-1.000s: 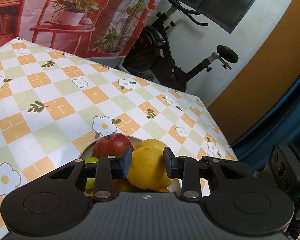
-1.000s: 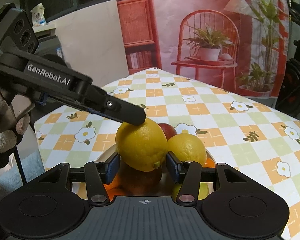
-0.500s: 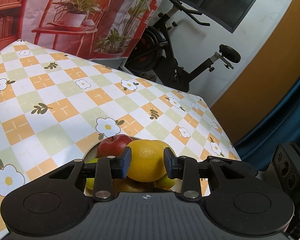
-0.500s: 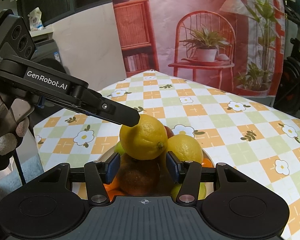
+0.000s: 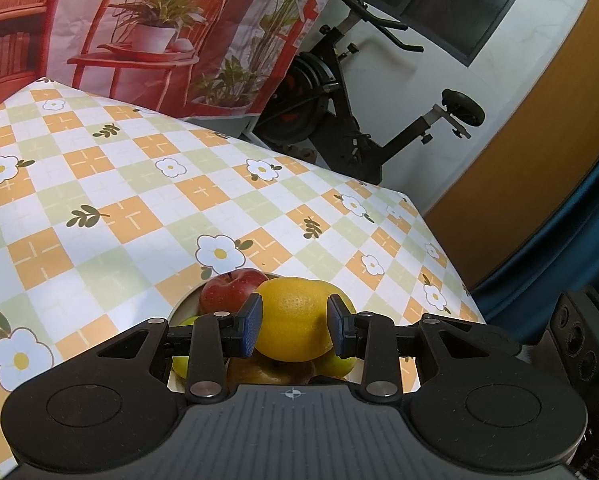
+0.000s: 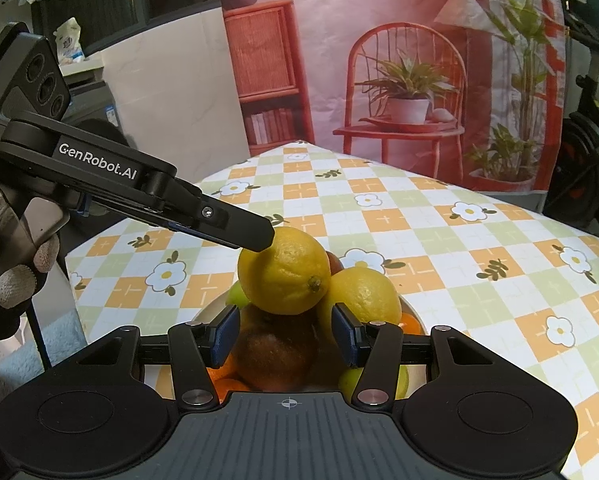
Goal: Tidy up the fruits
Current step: 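Open both grippers to release the lemon on the pile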
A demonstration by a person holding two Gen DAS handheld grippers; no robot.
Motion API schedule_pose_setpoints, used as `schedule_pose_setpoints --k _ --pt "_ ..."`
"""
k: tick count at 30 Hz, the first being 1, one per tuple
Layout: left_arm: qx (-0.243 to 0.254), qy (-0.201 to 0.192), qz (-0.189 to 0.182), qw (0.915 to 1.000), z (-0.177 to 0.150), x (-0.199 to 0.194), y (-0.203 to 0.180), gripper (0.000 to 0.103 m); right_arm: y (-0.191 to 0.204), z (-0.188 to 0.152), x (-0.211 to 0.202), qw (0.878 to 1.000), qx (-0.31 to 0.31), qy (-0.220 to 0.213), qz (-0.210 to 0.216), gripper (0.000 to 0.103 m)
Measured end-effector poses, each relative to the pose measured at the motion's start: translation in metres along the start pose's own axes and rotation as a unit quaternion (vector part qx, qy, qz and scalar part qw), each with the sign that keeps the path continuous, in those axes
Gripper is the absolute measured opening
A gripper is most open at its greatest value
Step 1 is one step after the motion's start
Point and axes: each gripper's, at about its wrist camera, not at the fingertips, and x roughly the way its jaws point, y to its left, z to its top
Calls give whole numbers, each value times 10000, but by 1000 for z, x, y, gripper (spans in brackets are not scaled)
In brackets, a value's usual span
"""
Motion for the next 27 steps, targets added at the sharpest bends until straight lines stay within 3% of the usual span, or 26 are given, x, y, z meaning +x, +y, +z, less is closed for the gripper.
schedule_pose_setpoints --k 8,22,27 --pt "18 -37 37 10000 1 -1 -1 37 -1 -1 -5 10000 42 -53 -27 47" --pt "494 -449 478 9966 3 -22 -21 39 0 -3 -24 9988 142 -354 -299 52" --pt "608 -622 635 9942 3 -30 -25 47 0 -5 -31 9974 203 -508 -467 57"
